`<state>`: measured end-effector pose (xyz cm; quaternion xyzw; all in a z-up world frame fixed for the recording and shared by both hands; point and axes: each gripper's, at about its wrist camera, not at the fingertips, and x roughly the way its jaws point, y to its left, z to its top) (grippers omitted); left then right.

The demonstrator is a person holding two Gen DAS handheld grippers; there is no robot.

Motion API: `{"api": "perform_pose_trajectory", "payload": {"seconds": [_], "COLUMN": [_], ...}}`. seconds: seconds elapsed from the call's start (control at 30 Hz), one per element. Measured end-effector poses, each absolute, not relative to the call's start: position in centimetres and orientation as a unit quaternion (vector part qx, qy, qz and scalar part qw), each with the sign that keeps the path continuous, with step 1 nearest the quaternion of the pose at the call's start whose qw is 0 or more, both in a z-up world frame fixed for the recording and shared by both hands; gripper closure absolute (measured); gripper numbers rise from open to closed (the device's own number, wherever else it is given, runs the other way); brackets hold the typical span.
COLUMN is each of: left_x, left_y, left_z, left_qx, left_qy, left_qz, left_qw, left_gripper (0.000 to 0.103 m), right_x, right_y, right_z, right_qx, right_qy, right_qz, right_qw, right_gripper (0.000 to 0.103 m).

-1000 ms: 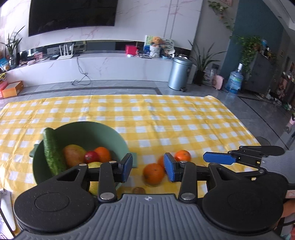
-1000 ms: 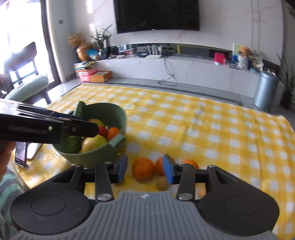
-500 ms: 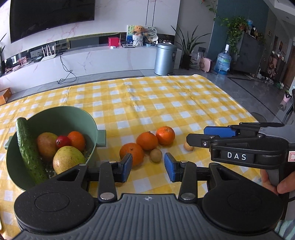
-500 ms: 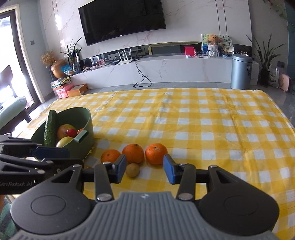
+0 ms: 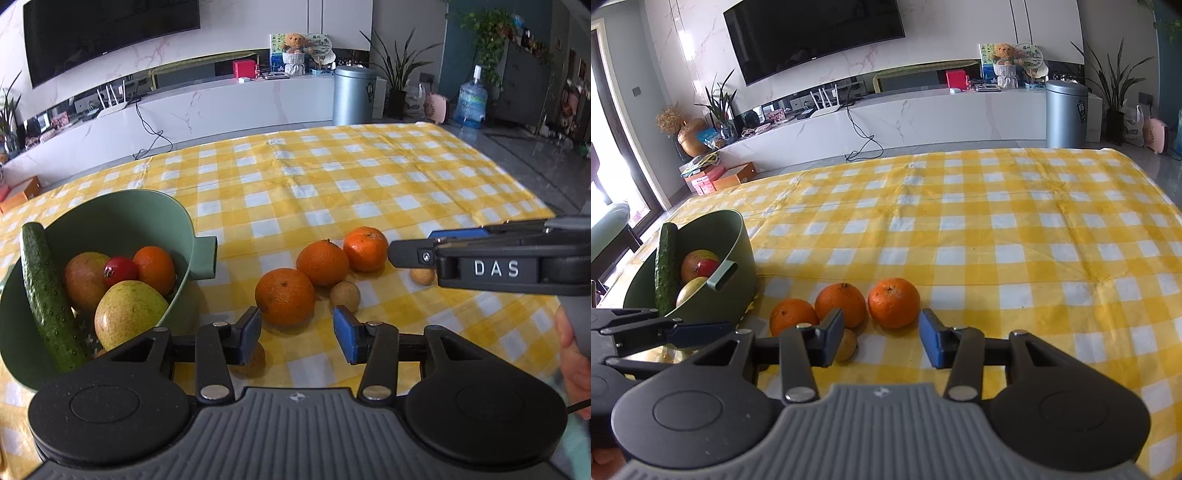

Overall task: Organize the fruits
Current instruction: 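Open the left tool to release the tomato, then move both tools toward the tangerines, then close the left tool on a tangerine while the right tool grasps another tangerine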

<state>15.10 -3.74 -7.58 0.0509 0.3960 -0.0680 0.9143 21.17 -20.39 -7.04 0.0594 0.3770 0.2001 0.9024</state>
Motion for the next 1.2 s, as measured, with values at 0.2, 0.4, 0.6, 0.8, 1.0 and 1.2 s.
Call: {"api": "perform_pose_trajectory", "payload": {"seconds": [0.2,0.4,0.6,0.8,1.0,1.2], "left_x": [16.1,17.0,17.1,17.4,17.6,17.6], "left_y": [-4.1,-3.5,-3.7,-3.6,-3.5,-3.3], "left_z": [-9.0,-9.7,-10.4,-10.9,-11.3,-11.3], "left_qx": [0.056,0.037,0.035,0.022,0.011,0.006], "left_qy": [0.400,0.407,0.403,0.391,0.388,0.387], "left_qz": [-0.048,-0.041,-0.034,-0.021,-0.014,-0.015], "left_qw": [0.913,0.912,0.914,0.920,0.922,0.922], "left_gripper": [0.045,0.044,0.044,0.043,0.043,0.047], "right_x": [22.8,23.9,24.6,25.0,25.2,25.2], "right_y": [-19.5,-18.2,-17.8,-17.5,-17.2,-17.3], "right_z": [-8.1,-9.0,-9.7,-10.2,-10.4,-10.4], "right_qx": [0.046,0.010,-0.004,-0.017,-0.022,-0.019], "right_qy": [0.388,0.391,0.400,0.405,0.404,0.403], "right_qz": [0.197,0.195,0.193,0.193,0.194,0.197], "right_qw": [0.899,0.899,0.896,0.893,0.894,0.894], "right_gripper": [0.060,0.060,0.061,0.061,0.061,0.064]}}
